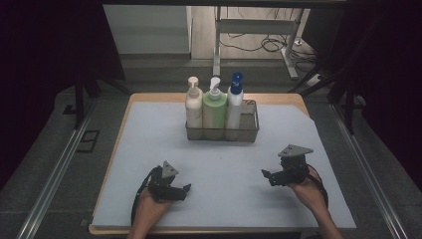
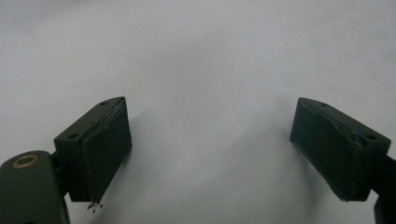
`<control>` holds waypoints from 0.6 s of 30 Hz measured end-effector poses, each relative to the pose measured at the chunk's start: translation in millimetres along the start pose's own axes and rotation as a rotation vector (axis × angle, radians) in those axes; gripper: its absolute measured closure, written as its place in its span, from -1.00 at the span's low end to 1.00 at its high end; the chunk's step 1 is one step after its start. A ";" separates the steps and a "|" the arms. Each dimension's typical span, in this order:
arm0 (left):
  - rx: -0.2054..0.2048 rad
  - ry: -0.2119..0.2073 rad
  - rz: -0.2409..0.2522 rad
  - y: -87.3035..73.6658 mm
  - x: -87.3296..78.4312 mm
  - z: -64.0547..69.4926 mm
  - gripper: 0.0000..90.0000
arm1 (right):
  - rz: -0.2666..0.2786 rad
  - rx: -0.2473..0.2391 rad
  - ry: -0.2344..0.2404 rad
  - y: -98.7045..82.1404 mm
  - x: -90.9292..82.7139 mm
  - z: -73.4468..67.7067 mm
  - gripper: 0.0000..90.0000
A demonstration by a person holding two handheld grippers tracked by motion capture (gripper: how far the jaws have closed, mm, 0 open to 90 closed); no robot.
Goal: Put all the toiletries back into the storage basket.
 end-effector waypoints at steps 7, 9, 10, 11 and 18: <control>0.000 0.000 0.000 0.0 0.0 0.0 -0.73 | -0.012 0.034 0.016 -21.9 6.4 -0.1 -1.00; 0.000 0.000 0.000 0.0 0.1 0.0 -0.73 | -0.021 0.038 0.020 -26.8 8.4 0.1 -1.00; 0.000 0.000 0.000 0.0 0.1 0.0 -0.73 | -0.023 0.041 0.021 -29.0 9.4 0.2 -1.00; 0.000 0.000 0.000 0.0 0.1 0.0 -0.73 | -0.025 0.042 0.025 -31.2 10.3 0.4 -1.00; 0.000 0.000 0.001 0.0 0.1 -0.1 -0.73 | -0.048 0.058 0.038 -46.7 19.0 1.7 -1.00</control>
Point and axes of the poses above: each handheld gripper's, and its own axes: x roughly forward along the jaws, y roughly out of its top, z roughly to its right, the point moved 1 cm from there along x, roughly forward along the jaws, and after that the axes turned 10 degrees about y, right-handed, at the moved point
